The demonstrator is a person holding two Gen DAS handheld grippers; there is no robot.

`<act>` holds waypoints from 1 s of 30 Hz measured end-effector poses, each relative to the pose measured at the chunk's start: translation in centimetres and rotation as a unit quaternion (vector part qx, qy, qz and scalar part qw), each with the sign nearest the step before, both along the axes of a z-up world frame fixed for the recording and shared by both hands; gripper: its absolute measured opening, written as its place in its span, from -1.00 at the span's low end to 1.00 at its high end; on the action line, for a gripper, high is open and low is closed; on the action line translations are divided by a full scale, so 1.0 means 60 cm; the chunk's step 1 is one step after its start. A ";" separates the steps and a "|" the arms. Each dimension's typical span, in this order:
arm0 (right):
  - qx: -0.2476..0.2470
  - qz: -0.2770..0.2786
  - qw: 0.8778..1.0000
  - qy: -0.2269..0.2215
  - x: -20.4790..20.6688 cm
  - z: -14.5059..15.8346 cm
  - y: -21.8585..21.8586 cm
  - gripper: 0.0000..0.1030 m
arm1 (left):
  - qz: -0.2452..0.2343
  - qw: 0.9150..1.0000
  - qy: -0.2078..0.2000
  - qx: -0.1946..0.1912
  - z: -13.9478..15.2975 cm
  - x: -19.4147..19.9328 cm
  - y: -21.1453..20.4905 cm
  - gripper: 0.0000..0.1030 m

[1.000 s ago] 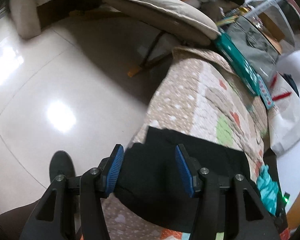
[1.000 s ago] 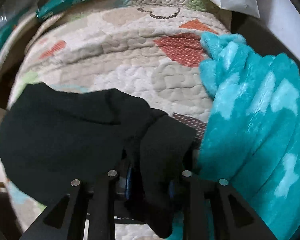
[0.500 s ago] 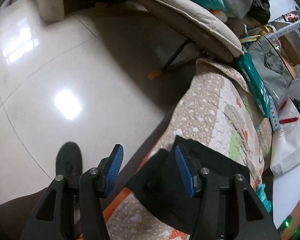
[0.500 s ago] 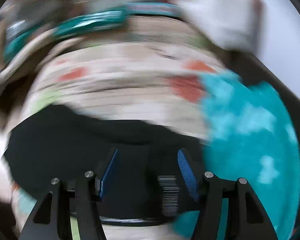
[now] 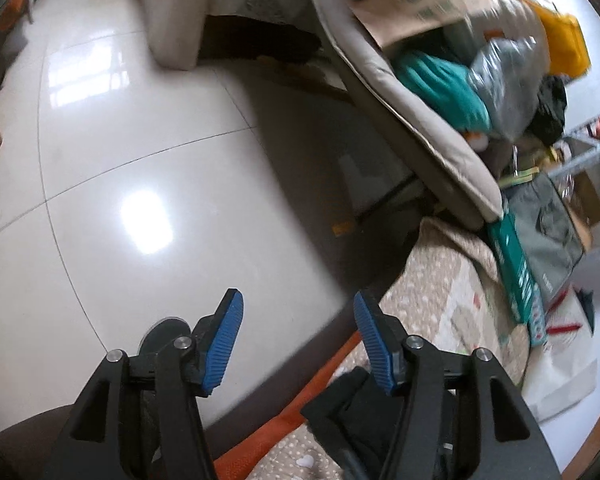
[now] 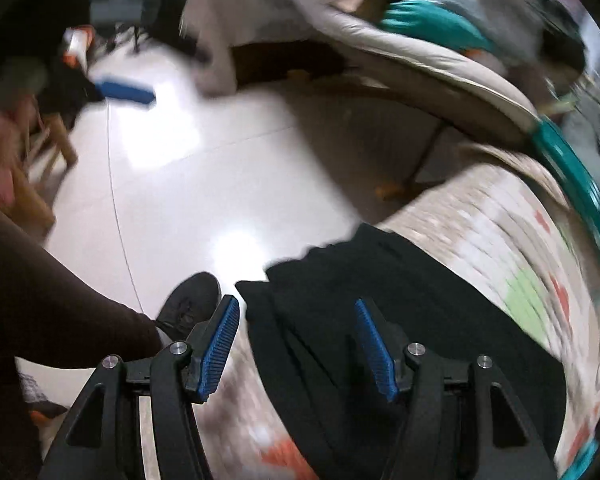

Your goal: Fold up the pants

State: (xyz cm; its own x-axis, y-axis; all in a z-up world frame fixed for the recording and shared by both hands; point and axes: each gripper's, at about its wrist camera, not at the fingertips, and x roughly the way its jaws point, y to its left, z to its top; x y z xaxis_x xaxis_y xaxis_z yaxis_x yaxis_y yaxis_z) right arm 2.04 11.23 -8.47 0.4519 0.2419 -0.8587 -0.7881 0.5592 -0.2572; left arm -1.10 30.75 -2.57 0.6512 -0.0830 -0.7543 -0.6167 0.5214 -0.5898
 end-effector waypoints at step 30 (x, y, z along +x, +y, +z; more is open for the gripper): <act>0.093 -0.115 0.983 0.105 0.152 0.058 -0.109 0.27 | -0.072 0.988 0.041 -0.130 -0.127 -0.002 -0.142 0.19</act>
State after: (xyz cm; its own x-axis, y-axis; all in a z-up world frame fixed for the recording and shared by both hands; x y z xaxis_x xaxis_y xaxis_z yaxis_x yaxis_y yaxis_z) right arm 11.15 4.70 -4.97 0.3312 0.3161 -0.8890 -0.6596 0.7513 0.0214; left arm -1.20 22.26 -10.20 0.5569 -0.3684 -0.7444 -0.5984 0.4436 -0.6672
